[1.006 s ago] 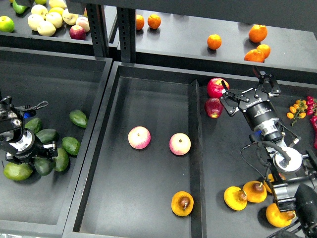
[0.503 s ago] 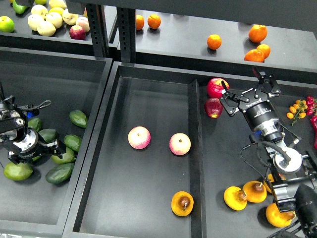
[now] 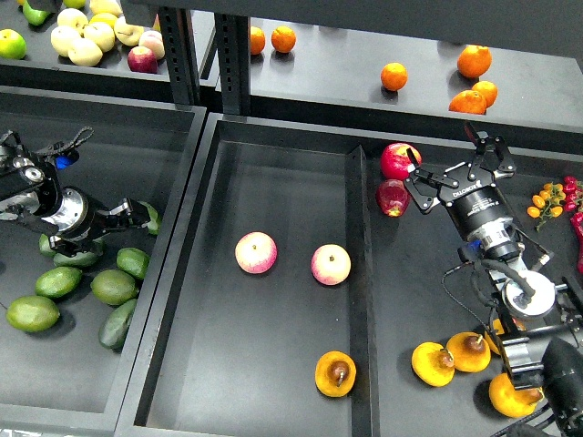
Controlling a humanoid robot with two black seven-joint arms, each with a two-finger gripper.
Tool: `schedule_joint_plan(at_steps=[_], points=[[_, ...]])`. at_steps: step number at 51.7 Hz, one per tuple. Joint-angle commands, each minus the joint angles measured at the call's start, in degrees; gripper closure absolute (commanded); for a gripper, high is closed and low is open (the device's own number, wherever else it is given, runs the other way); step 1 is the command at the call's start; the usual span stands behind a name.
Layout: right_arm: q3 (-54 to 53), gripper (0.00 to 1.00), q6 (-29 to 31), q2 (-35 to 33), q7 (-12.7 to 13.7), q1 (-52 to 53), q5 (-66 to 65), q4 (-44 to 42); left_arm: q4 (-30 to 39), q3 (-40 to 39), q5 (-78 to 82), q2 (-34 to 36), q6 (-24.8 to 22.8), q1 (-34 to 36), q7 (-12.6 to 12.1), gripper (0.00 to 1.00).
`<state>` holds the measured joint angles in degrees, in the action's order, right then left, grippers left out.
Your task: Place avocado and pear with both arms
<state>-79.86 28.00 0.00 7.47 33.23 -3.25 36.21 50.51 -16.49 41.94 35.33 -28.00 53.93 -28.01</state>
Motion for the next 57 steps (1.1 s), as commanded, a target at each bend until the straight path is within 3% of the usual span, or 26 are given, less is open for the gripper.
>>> schedule_joint_plan(at_steps=[1,11,23,29,36,44,57], points=[[-0.1,0.0,0.0,0.0,0.0,0.0,0.0,0.0,1.9,-6.4,-0.1,-0.1,0.0,-2.2,0.0,0.06],[-0.5,0.0,0.0,0.0,-0.1,0.0,0.0,0.0,2.8,-26.7,-0.7,-4.2,0.0,-9.7,0.0,0.05],[-0.6,0.0,0.0,0.0,-0.2,0.1,0.1,0.0,1.7,-42.9,-13.4,-10.7,0.0,-13.1,0.0,0.05],[-0.6,0.0,0.0,0.0,-0.1,0.1,0.0,0.0,3.6,-55.3,-20.0,-19.7,0.0,-15.8,0.0,0.05],[-0.5,0.0,0.0,0.0,-0.1,0.3,0.1,0.0,4.9,-64.1,-20.2,-28.1,0.0,-18.9,0.1,0.04],[-0.3,0.0,0.0,0.0,-0.2,0.3,0.8,-0.1,4.8,-70.1,-20.3,-35.1,0.0,-23.1,7.0,0.01],[0.1,0.0,0.0,0.0,-0.2,0.3,2.3,-0.4,4.8,-72.1,-27.3,-35.3,0.0,-27.7,15.2,0.01]])
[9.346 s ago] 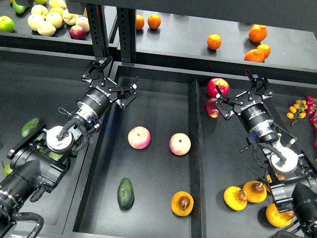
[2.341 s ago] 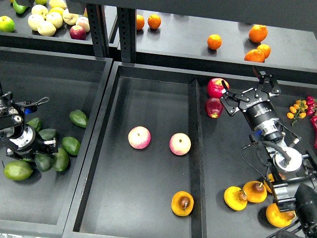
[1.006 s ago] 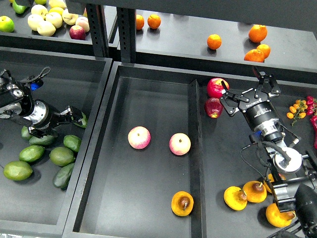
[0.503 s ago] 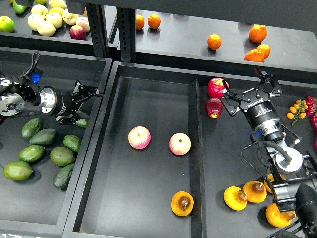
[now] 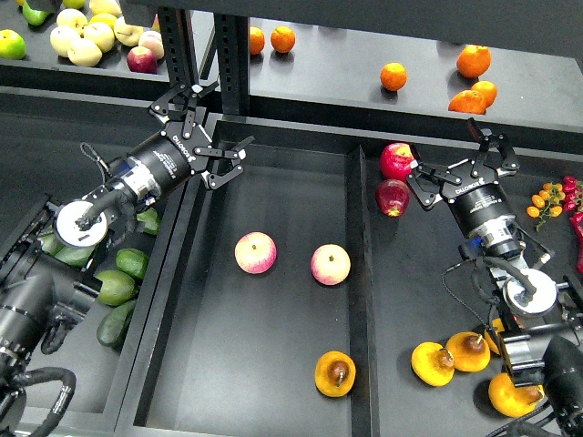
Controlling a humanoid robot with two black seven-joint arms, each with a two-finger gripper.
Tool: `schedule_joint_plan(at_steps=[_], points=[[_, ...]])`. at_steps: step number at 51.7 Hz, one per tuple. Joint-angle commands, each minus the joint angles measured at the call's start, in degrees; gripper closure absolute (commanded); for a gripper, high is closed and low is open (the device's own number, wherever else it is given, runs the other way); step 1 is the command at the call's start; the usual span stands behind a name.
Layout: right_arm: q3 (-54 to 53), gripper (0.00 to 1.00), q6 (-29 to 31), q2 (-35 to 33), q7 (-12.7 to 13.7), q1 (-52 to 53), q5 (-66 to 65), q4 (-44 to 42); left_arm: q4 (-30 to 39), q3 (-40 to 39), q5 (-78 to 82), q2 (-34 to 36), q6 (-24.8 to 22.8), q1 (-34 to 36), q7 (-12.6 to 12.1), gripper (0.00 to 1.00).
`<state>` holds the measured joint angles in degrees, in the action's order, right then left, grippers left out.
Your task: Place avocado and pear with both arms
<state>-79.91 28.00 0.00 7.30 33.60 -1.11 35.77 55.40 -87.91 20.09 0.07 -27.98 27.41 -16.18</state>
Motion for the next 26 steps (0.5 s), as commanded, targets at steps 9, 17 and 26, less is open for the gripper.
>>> schedule_joint_plan(at_steps=[9,17,26], points=[[0.1,0.0,0.0,0.0,0.0,0.0,0.1,0.2,0.1,-1.7,-15.1,-0.1,0.0,-1.5,5.2,0.01],[0.2,0.0,0.0,0.0,0.1,0.0,0.1,0.3,0.0,-1.8,-18.0,-0.1,0.0,-2.3,5.4,0.01],[2.6,0.0,0.0,0.0,1.7,0.2,-0.4,0.2,-0.2,-1.9,-18.2,-0.1,0.0,-3.2,5.5,0.01]])
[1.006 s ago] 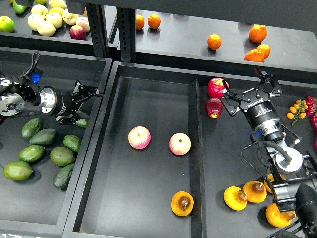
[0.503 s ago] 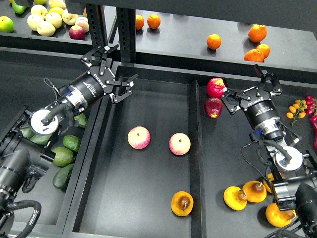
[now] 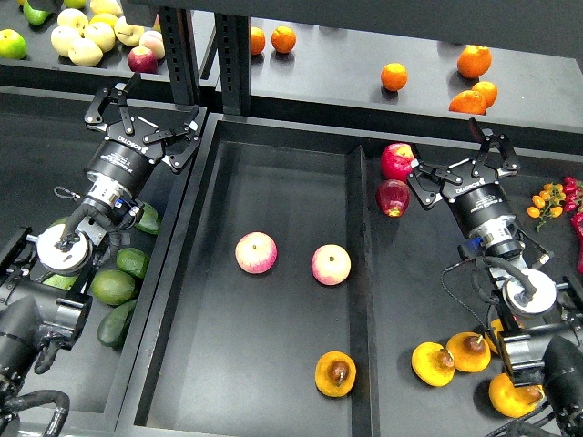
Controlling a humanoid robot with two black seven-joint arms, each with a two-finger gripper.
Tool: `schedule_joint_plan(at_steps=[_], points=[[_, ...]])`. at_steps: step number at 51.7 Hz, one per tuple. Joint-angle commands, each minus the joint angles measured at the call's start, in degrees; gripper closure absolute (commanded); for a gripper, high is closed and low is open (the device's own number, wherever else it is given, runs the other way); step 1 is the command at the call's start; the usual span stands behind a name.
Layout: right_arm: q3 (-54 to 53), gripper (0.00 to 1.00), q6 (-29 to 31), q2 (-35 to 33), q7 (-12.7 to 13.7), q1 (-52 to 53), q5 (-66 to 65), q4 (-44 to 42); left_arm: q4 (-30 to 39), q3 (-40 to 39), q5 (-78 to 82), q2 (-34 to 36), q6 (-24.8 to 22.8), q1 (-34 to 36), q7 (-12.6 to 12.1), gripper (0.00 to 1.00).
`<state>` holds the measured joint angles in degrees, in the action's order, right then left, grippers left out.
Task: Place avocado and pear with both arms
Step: 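Swing the right gripper out over the middle compartment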
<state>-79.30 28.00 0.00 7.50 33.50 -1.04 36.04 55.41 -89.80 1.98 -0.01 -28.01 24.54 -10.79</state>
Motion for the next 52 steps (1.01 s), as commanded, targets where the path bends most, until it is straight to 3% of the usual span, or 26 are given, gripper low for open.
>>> schedule_joint_plan(at_steps=[1,9,14,24,36,43,52], points=[[2.7,0.0,0.0,0.0,2.0,0.4,-0.5,-0.2,-0.2,0.0,0.0,0.0,0.0,-0.4,0.2,0.01],[10.3,0.0,0.0,0.0,4.8,3.0,-0.5,0.2,-0.1,0.1,0.0,0.0,0.0,-0.5,0.2,0.01],[17.8,0.0,0.0,-5.9,7.6,6.0,-0.2,0.4,-0.1,0.1,0.0,0.0,0.0,-0.5,0.2,0.01],[36.0,0.0,0.0,-19.9,20.5,15.0,2.4,9.2,0.0,0.2,0.0,0.0,0.0,-0.5,0.0,0.0],[68.0,0.0,0.0,-29.6,20.5,34.4,12.8,14.9,0.1,0.1,0.0,0.0,0.0,-0.5,-0.1,0.0],[84.2,0.0,0.0,-28.9,20.5,40.1,13.2,16.2,0.0,0.2,0.0,0.0,0.0,-0.5,-0.3,0.0],[91.1,0.0,0.0,-24.5,20.5,39.5,8.6,16.5,0.0,0.2,0.0,0.0,0.0,-0.5,-0.4,0.0]])
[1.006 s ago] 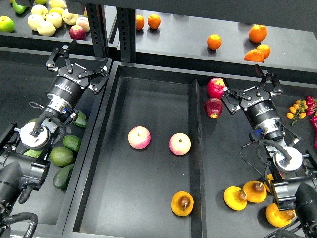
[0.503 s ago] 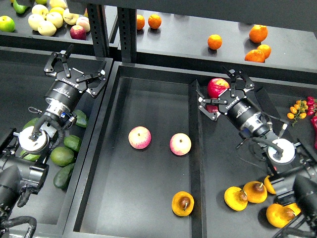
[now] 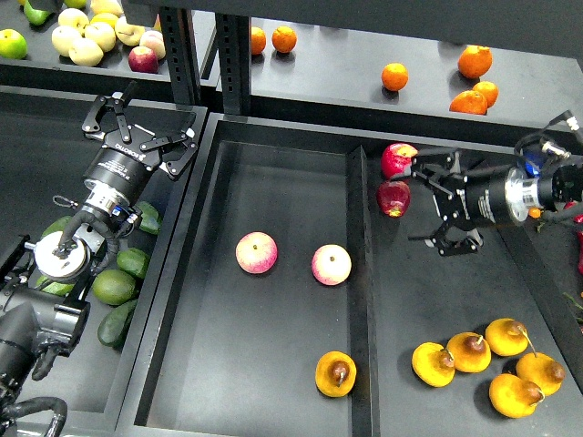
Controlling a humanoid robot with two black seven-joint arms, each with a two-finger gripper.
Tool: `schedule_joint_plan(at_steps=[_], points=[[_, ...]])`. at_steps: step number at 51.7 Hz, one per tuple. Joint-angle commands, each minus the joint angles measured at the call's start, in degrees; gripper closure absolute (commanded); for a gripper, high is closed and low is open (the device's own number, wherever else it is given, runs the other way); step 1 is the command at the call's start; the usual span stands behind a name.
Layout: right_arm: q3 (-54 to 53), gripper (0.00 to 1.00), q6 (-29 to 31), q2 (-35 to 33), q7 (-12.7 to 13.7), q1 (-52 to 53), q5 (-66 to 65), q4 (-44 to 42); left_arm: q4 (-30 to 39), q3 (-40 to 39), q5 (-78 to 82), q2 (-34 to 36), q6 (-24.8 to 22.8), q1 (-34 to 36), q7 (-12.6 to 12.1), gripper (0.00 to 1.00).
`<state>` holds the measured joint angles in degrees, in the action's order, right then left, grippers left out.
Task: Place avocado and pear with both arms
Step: 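Swing the right gripper out over the middle compartment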
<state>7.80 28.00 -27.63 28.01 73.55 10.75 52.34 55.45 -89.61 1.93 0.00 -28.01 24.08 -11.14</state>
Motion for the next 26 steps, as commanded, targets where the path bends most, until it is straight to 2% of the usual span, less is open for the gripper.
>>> schedule_joint_plan(at_steps=[1,10,26], points=[[4.3,0.0,0.0,4.5,0.0,-1.9,-4.1,0.1,-0.1,0.0,0.0,0.0,0.0,-0.1,0.0,0.0],[4.4,0.0,0.0,8.6,0.0,-4.9,-4.3,-0.3,-0.1,0.2,0.1,0.0,0.0,-0.6,-0.1,0.0],[9.0,0.0,0.0,9.8,0.0,-8.3,-4.4,-0.3,-0.1,0.4,0.1,0.0,0.0,-0.7,-0.2,0.0]])
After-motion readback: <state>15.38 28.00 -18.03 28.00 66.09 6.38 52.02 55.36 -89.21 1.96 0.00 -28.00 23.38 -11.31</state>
